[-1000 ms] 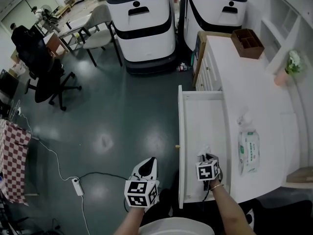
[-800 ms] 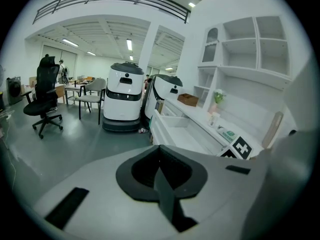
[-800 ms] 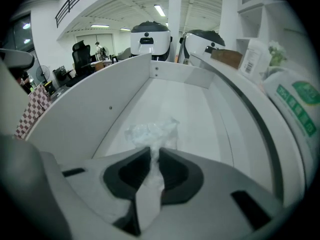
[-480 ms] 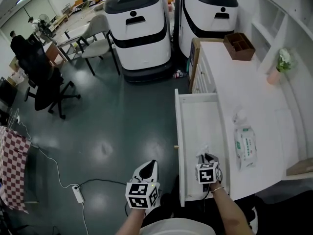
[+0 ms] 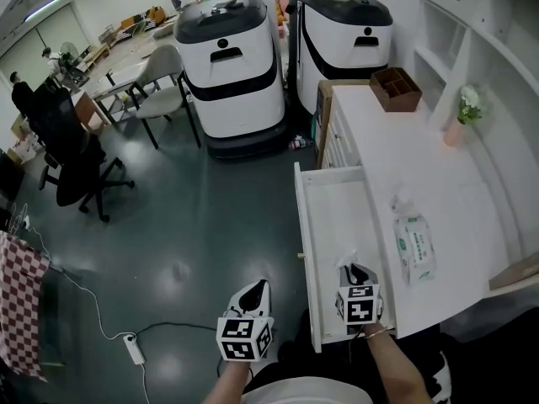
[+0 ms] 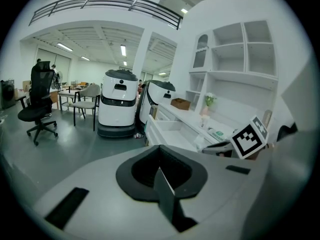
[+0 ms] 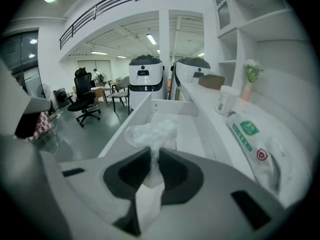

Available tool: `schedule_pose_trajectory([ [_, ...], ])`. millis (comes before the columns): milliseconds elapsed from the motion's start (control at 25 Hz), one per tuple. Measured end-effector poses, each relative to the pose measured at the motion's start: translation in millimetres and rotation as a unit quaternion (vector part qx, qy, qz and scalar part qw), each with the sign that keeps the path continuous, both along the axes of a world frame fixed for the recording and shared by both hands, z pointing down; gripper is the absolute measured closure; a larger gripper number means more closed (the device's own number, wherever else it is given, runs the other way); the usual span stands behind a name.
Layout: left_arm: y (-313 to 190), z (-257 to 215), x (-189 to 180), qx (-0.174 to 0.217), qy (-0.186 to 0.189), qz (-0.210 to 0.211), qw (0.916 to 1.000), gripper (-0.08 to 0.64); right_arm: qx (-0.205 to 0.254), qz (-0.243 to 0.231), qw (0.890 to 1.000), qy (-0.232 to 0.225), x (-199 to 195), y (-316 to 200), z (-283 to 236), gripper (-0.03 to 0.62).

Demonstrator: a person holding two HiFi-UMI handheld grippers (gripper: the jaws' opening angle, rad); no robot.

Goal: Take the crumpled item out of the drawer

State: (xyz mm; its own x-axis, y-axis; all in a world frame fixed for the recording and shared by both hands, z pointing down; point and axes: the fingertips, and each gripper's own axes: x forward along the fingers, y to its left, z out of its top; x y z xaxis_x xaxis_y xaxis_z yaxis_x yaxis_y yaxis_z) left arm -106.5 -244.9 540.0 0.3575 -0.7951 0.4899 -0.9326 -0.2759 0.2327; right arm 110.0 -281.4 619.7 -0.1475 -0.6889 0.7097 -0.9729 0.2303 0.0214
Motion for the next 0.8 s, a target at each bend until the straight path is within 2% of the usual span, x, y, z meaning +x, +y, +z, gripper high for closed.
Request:
schedule_pose_trajectory([
  [800,17,-27,-3,0.04,0.01,0.037,0.9985,0.566,0.122,0.009,0.991,-0.051,-24,47,-105,0.534],
])
